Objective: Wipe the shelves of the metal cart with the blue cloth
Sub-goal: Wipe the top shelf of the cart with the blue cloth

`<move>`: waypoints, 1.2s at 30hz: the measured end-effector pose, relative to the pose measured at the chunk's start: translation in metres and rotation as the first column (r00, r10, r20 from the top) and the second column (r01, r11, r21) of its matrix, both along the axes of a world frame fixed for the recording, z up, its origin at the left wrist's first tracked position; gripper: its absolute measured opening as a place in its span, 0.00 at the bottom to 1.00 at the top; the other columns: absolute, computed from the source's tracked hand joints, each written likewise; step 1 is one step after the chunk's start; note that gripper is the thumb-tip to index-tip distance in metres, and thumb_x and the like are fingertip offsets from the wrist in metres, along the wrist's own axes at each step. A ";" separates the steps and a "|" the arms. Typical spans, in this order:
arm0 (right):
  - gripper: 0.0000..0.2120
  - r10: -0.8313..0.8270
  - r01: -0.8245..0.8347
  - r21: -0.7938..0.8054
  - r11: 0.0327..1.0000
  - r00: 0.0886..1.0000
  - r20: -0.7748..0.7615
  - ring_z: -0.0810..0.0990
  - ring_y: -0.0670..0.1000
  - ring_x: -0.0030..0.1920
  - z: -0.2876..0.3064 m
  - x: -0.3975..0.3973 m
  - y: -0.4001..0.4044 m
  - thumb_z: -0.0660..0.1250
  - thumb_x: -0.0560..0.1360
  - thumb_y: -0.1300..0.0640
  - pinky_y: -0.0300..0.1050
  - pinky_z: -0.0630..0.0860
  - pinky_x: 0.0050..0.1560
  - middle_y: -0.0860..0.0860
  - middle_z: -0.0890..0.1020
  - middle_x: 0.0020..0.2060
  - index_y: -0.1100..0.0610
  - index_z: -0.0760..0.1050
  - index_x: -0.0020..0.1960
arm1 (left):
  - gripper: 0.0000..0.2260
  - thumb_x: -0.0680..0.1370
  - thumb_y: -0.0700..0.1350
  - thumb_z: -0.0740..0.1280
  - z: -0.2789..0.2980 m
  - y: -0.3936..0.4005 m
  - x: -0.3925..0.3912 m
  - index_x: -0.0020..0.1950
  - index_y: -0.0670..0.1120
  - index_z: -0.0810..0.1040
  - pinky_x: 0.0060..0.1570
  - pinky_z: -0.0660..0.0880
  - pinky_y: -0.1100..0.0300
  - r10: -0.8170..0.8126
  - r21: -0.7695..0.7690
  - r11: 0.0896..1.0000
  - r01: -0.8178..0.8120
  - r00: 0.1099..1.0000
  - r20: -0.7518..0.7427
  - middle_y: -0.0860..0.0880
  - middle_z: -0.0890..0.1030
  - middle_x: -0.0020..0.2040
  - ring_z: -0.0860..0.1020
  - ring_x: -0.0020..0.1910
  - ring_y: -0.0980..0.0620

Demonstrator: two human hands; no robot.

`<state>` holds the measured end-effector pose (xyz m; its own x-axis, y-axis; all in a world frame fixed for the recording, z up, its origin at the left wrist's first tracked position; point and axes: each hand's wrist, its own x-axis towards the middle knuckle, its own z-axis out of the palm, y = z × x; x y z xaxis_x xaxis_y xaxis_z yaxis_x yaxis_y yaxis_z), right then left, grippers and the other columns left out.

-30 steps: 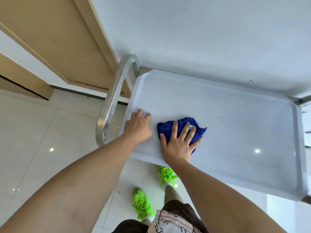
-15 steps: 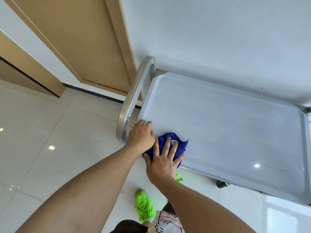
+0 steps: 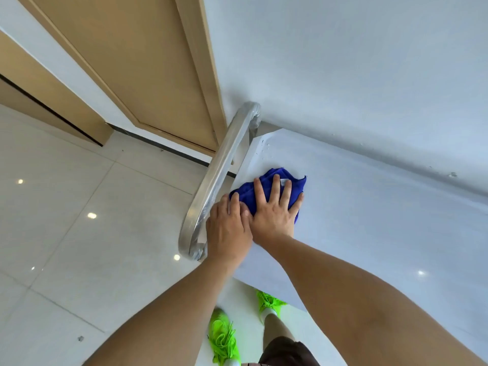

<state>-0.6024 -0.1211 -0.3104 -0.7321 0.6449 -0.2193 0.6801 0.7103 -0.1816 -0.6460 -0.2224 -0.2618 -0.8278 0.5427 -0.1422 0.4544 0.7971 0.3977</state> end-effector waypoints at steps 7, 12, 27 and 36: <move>0.36 0.031 -0.028 0.034 0.999 0.995 -0.092 0.42 0.63 0.80 -0.007 -0.059 0.060 0.38 0.78 0.28 0.72 0.34 0.73 0.57 0.51 0.82 0.44 0.48 0.81 | 0.25 0.80 0.47 0.61 -0.011 0.026 -0.008 0.76 0.46 0.61 0.69 0.66 0.47 -0.052 -0.119 0.992 0.049 0.998 -0.022 0.43 0.66 0.74 0.65 0.72 0.43; 0.36 0.031 -0.024 0.060 0.998 0.993 -0.110 0.45 0.63 0.79 -0.007 -0.084 0.086 0.39 0.78 0.28 0.72 0.36 0.73 0.57 0.54 0.81 0.44 0.51 0.81 | 0.24 0.78 0.52 0.61 -0.015 0.035 0.012 0.74 0.47 0.66 0.74 0.56 0.41 -0.168 -0.170 0.973 0.158 0.985 -0.044 0.44 0.65 0.76 0.61 0.76 0.42; 0.36 -0.025 0.027 0.018 0.999 0.995 -0.092 0.40 0.60 0.80 0.000 -0.050 0.099 0.41 0.78 0.28 0.70 0.35 0.74 0.54 0.49 0.82 0.43 0.50 0.81 | 0.28 0.76 0.62 0.59 -0.016 0.049 0.026 0.74 0.53 0.66 0.73 0.56 0.41 -0.338 -0.209 0.922 0.326 0.941 -0.023 0.51 0.65 0.76 0.59 0.76 0.45; 0.35 -0.085 0.086 -0.004 0.996 0.992 -0.092 0.39 0.60 0.80 0.001 0.022 0.139 0.40 0.78 0.29 0.69 0.34 0.74 0.54 0.48 0.82 0.43 0.48 0.81 | 0.25 0.75 0.42 0.65 -0.004 0.091 0.066 0.72 0.49 0.68 0.72 0.60 0.48 -0.247 -0.137 0.959 0.247 0.969 0.018 0.47 0.66 0.75 0.61 0.75 0.45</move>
